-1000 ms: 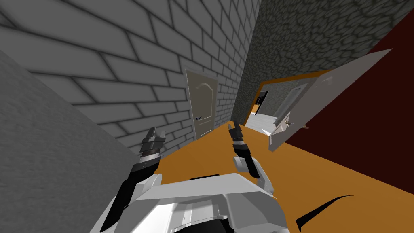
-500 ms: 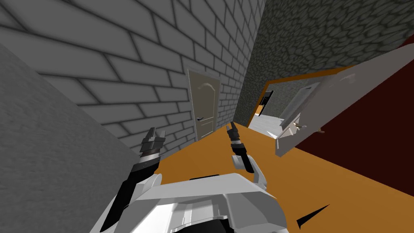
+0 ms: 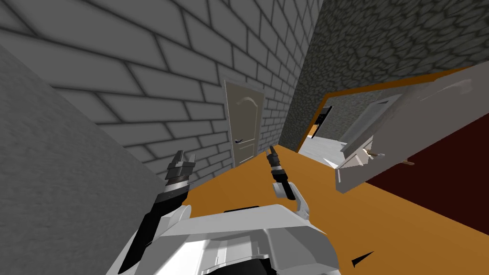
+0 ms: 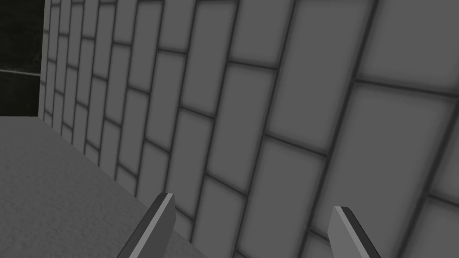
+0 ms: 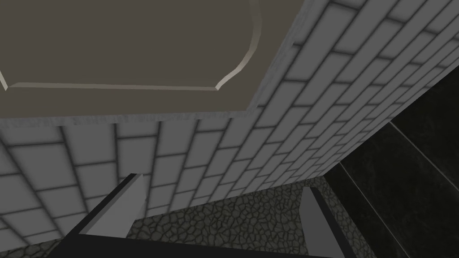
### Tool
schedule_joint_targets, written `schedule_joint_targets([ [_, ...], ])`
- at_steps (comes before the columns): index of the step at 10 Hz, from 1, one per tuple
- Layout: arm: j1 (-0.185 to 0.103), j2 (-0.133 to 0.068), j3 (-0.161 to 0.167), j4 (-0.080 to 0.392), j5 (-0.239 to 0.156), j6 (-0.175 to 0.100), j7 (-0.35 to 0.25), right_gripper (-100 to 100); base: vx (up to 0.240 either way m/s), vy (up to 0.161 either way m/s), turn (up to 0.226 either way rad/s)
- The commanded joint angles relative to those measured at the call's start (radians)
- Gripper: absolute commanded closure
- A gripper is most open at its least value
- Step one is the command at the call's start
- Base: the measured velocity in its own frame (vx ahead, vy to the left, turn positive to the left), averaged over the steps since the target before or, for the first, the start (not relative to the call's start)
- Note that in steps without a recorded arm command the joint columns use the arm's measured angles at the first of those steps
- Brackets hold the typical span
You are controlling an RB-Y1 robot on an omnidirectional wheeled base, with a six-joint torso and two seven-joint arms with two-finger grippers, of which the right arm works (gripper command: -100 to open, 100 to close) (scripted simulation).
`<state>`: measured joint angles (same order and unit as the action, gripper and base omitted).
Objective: Pull the door open
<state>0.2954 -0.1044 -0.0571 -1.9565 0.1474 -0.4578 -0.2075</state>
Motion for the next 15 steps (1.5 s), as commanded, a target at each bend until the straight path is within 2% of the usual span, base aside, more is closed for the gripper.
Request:
schedule_joint_targets([
  [1,-0.023,-0.001,0.001,0.050,0.009,-0.009,-0.003,-100,0.096,0.044,0.085],
  [6,-0.073,-0.015,-0.004,0.174,0.025,-0.037,-0.017,-100,0.078,0.020,0.070],
  [7,-0.073,-0.015,-0.004,0.183,0.025,-0.037,-0.017,-100,0.057,0.001,0.038],
  [10,-0.112,-0.026,-0.008,0.282,0.038,-0.058,-0.028,-100,0.084,0.014,0.081],
  [11,-0.126,-0.030,-0.009,0.310,0.042,-0.065,-0.032,-100,0.118,0.013,0.091],
  [12,-0.126,-0.030,-0.009,0.319,0.042,-0.065,-0.032,-100,0.071,0.007,0.027],
  [15,-0.166,-0.040,-0.013,0.413,0.055,-0.087,-0.043,-100,0.076,0.012,0.086],
])
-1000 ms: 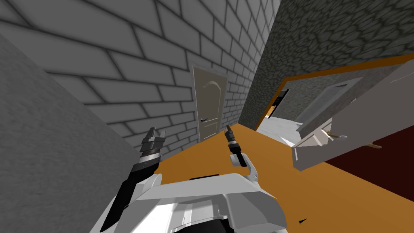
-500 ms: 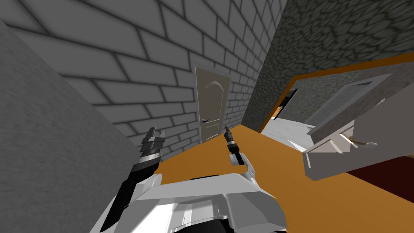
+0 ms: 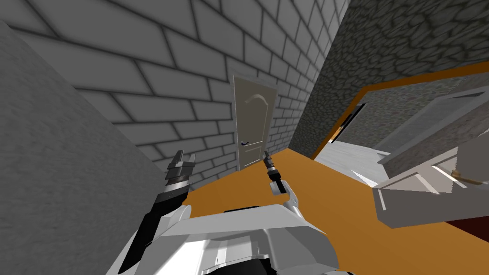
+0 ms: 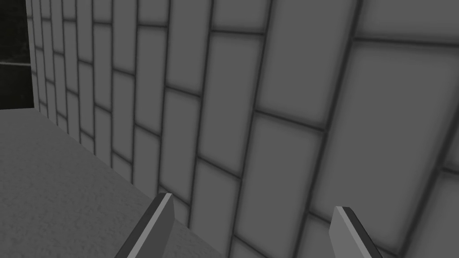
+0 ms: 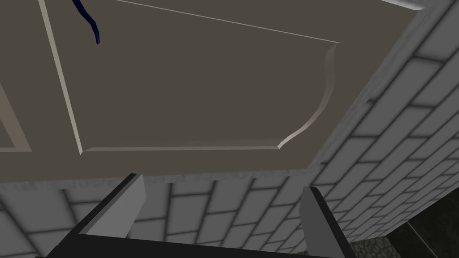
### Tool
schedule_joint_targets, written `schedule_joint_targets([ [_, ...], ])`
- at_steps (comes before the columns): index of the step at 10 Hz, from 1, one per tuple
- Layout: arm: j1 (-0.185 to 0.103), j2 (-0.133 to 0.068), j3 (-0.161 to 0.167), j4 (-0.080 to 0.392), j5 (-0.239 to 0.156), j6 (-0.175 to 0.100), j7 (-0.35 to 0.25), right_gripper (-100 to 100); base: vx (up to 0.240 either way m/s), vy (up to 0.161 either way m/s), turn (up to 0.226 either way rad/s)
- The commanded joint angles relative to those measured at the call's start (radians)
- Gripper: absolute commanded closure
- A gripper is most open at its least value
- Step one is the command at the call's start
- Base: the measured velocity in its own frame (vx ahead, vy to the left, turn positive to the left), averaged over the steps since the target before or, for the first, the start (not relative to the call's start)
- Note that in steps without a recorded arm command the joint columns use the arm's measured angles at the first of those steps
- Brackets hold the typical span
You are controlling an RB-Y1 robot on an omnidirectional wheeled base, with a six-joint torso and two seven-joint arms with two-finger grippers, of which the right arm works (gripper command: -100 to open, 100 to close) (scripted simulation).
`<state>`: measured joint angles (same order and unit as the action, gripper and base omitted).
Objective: Pull the door open
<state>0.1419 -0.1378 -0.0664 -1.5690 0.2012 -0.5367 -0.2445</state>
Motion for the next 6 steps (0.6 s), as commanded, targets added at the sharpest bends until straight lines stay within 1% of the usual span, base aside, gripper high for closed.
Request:
schedule_joint_targets([
  [1,-0.012,-0.007,-0.004,0.034,0.001,-0.008,-0.006,-100,0.070,0.014,0.029],
  [3,-0.039,-0.014,-0.007,0.095,0.009,-0.022,-0.013,-100,0.072,0.012,0.082],
  [4,-0.039,-0.014,-0.007,0.103,0.009,-0.022,-0.013,-100,0.066,0.003,0.026],
  [6,-0.065,-0.020,-0.009,0.172,0.018,-0.037,-0.021,-100,0.076,0.011,0.073],
])
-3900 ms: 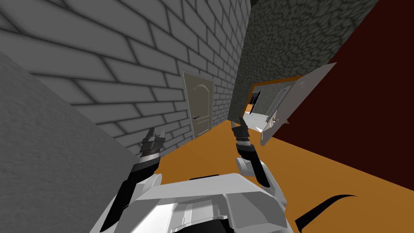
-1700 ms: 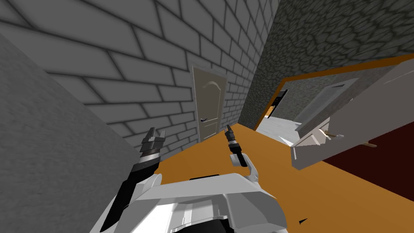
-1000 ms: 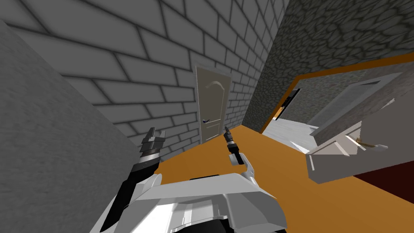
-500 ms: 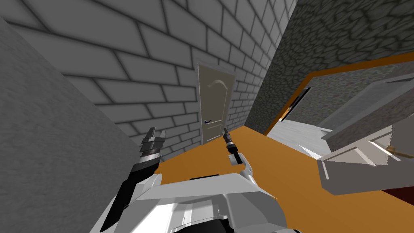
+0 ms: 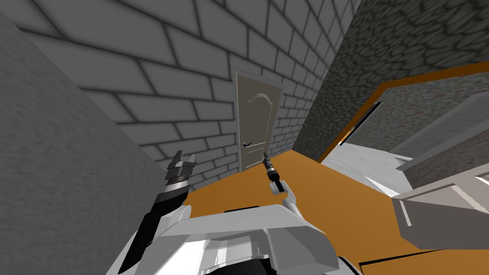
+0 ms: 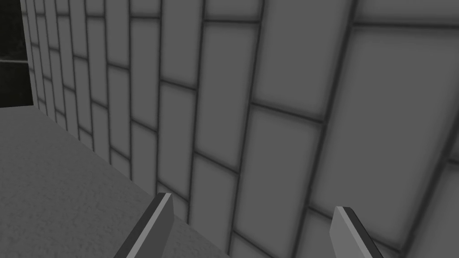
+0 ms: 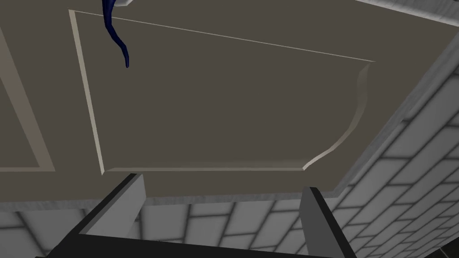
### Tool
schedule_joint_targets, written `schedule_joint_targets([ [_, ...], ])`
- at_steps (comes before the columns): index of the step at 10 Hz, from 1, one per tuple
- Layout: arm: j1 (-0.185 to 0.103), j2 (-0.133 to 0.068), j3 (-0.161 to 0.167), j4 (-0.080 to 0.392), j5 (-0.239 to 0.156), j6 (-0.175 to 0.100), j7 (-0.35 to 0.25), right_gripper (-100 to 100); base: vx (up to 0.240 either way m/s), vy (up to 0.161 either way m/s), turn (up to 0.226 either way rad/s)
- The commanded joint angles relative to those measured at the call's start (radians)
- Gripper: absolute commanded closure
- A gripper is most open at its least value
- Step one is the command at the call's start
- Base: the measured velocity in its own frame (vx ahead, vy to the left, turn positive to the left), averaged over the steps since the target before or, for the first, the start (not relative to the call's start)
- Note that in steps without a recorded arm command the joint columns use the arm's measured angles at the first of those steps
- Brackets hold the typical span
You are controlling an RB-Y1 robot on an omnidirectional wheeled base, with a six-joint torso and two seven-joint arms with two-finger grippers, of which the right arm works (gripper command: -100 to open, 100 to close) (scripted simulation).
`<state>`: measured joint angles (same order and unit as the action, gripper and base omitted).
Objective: Pull the door open
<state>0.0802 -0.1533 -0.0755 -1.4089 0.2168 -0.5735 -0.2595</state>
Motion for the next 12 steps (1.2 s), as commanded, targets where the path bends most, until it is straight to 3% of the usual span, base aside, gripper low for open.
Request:
schedule_joint_targets([
  [1,-0.016,-0.008,-0.001,0.045,0.006,-0.007,-0.009,-100,0.097,0.008,0.101],
  [2,-0.016,-0.008,-0.001,0.045,0.006,-0.007,-0.009,-100,0.072,-0.001,0.026],
  [6,-0.067,-0.021,-0.007,0.173,0.023,-0.035,-0.024,-100,0.083,0.005,0.082],
  [7,-0.067,-0.021,-0.007,0.177,0.023,-0.035,-0.024,-100,0.083,0.004,0.029],
  [12,-0.126,-0.035,-0.012,0.324,0.041,-0.066,-0.040,-100,0.092,-0.001,0.077],
])
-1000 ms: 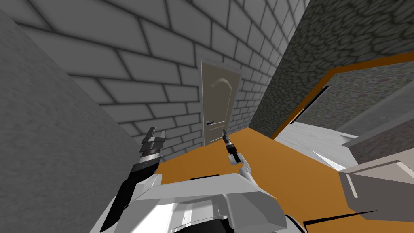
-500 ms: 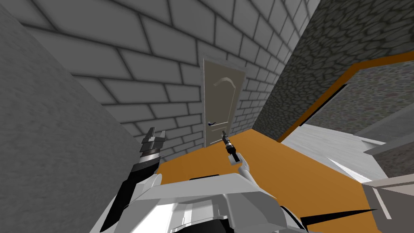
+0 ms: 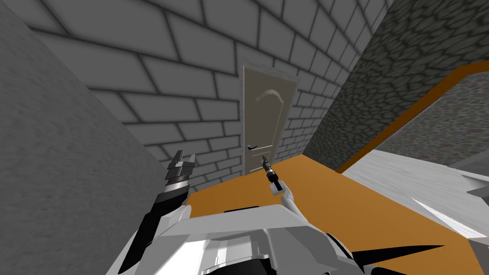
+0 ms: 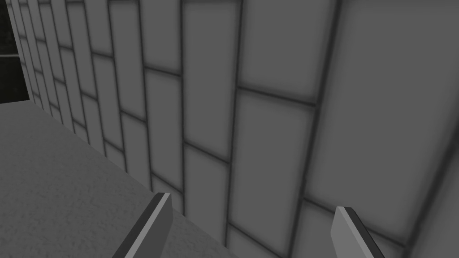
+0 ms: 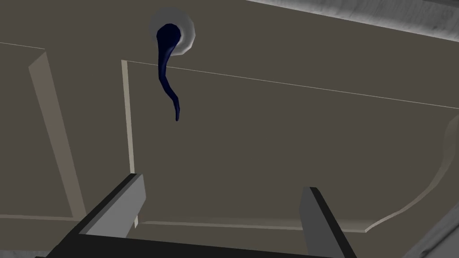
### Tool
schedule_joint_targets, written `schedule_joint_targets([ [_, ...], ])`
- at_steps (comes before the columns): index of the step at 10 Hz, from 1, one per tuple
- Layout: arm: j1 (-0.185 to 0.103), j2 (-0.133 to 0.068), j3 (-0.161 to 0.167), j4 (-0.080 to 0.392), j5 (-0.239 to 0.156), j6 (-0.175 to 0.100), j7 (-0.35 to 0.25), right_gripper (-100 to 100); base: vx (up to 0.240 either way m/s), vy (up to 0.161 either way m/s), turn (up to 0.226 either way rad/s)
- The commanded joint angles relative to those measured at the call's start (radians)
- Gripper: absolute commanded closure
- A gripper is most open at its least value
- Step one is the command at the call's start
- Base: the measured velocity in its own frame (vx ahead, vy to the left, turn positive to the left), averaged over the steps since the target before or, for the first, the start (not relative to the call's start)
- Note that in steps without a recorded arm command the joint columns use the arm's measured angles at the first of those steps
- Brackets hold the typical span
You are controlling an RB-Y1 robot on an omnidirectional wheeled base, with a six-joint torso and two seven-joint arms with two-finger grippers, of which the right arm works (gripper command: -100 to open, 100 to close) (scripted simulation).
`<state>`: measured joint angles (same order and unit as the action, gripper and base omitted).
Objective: Pull the door open
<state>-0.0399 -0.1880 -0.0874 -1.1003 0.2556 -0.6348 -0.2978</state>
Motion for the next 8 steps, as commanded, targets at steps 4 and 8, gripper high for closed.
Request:
schedule_joint_targets([
  [4,-0.039,-0.009,-0.004,0.105,0.013,-0.023,-0.011,-100,0.076,-0.007,0.059],
  [8,-0.077,-0.018,-0.008,0.203,0.025,-0.043,-0.022,-100,0.098,-0.011,0.069],
])
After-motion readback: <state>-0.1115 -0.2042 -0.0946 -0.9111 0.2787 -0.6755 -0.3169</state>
